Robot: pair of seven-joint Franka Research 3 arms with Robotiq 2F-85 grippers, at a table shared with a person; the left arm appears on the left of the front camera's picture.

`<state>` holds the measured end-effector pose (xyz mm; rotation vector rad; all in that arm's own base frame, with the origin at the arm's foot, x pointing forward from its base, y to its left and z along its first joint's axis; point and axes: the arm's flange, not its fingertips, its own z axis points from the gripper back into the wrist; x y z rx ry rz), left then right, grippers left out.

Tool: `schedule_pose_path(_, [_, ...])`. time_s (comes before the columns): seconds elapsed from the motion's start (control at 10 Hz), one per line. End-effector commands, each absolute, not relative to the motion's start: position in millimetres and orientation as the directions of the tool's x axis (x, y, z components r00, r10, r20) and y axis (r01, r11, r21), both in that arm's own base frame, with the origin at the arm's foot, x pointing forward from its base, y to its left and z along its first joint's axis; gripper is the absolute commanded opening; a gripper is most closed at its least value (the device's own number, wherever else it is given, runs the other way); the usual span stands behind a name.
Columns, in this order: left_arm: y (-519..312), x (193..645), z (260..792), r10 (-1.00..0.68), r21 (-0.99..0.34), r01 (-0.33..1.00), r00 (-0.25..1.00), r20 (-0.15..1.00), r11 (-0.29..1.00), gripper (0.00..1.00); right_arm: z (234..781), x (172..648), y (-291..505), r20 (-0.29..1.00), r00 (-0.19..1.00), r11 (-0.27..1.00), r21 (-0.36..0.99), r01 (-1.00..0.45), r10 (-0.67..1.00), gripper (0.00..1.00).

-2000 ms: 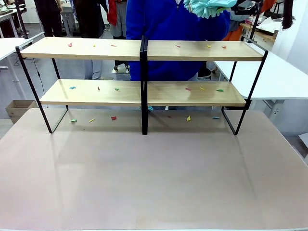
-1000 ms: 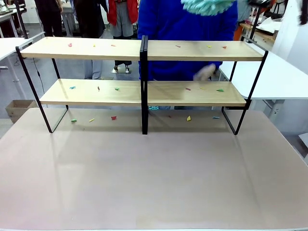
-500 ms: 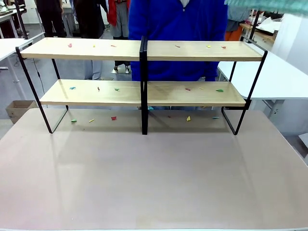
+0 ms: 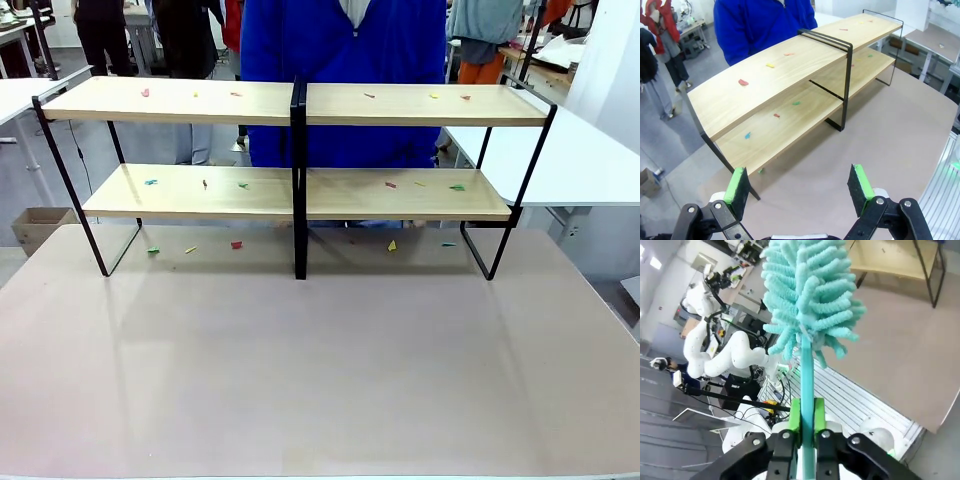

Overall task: Clean the shelves.
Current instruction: Pick up the Duster when the human hands it over, then clean a randomly selected level of the Shelf with the Duster.

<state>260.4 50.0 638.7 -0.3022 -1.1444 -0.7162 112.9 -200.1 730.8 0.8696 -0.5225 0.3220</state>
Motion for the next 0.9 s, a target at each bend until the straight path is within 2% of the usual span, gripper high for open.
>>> schedule_pose_path(0.0, [50.4,261.7,637.1,-0.358,0.129,0.657,0.227,0.905,0.743,1.0,749.4,112.5,-179.8,0.54,0.838,0.625,0.629,-0.463,0.078,0.0])
schedule_pose_path(0.8, [50.4,261.7,637.1,-0.358,0.129,0.657,0.227,0.905,0.743,1.0,749.4,112.5,-179.8,0.54,0.838,0.625,0.629,-0.463,0.078,0.0])
